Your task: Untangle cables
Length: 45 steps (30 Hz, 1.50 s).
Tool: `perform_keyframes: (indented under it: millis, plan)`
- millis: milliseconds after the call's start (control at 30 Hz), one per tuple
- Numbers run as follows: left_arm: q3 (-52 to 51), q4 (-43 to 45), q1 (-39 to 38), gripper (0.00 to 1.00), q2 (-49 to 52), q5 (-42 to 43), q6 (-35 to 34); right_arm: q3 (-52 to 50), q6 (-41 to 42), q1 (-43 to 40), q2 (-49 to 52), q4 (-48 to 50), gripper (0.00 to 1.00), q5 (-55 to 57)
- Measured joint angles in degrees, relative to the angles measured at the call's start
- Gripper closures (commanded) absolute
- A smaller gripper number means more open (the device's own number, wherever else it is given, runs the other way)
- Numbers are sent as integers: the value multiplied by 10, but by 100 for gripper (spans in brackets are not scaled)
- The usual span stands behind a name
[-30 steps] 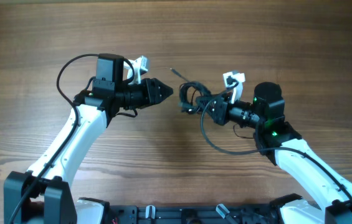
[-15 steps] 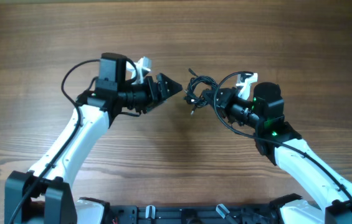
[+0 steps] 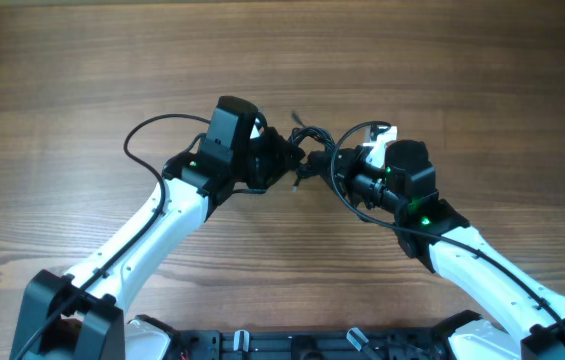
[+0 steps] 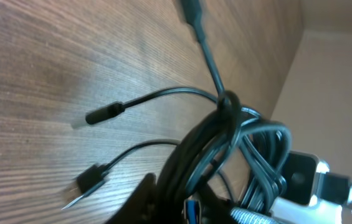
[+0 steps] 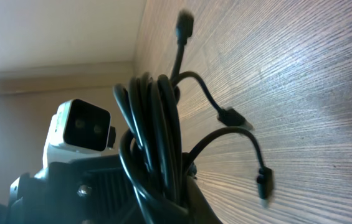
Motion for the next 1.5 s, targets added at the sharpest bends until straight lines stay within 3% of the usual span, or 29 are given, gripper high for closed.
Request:
perform_keyframes:
  millis: [67, 133, 167, 300, 467, 567, 667, 833, 1000, 1100, 1200, 1333, 1400, 1433, 1500]
  plan:
    - [0, 2, 0, 96, 0, -8, -2, 0, 3, 0, 0, -1, 54, 1]
    - [0, 3, 1, 96, 0, -15, 1, 0, -6, 3, 0, -1, 6, 0]
    - [0, 3, 5, 96, 0, -16, 7, 0, -23, 4, 0, -1, 0, -1]
    - [0, 4, 57, 96, 0, 5, 88, 0, -155, -16, 0, -12, 1, -35]
    - [0, -30, 150, 96, 0, 159, 328, 0, -252, -72, 0, -17, 1, -97]
    - [0, -79, 171, 96, 0, 225, 474, 0, -267, -105, 0, -18, 3, -121]
    - [0, -119, 174, 96, 0, 253, 605, 0, -249, -120, 0, -18, 12, -132]
    - [0, -131, 164, 96, 0, 269, 763, 0, -177, -109, 0, -18, 14, -139]
    - [0, -131, 163, 96, 0, 272, 816, 0, -127, -71, 0, -18, 15, -126]
    - [0, -131, 156, 96, 0, 272, 826, 0, -113, -37, 0, -17, 24, -89]
    - [0, -132, 136, 96, 0, 272, 830, 0, -97, -10, 3, -10, 39, -51]
    - [0, -133, 104, 96, 0, 273, 835, 0, -74, -3, 26, 0, 68, -19]
    - [0, -133, 97, 96, 0, 273, 841, 0, -63, -2, 45, 0, 88, -10]
    - [0, -133, 96, 96, 0, 272, 842, 0, -56, -2, 52, 1, 94, -9]
    - [0, -133, 96, 96, 0, 272, 843, 0, -48, -2, 60, 5, 96, -8]
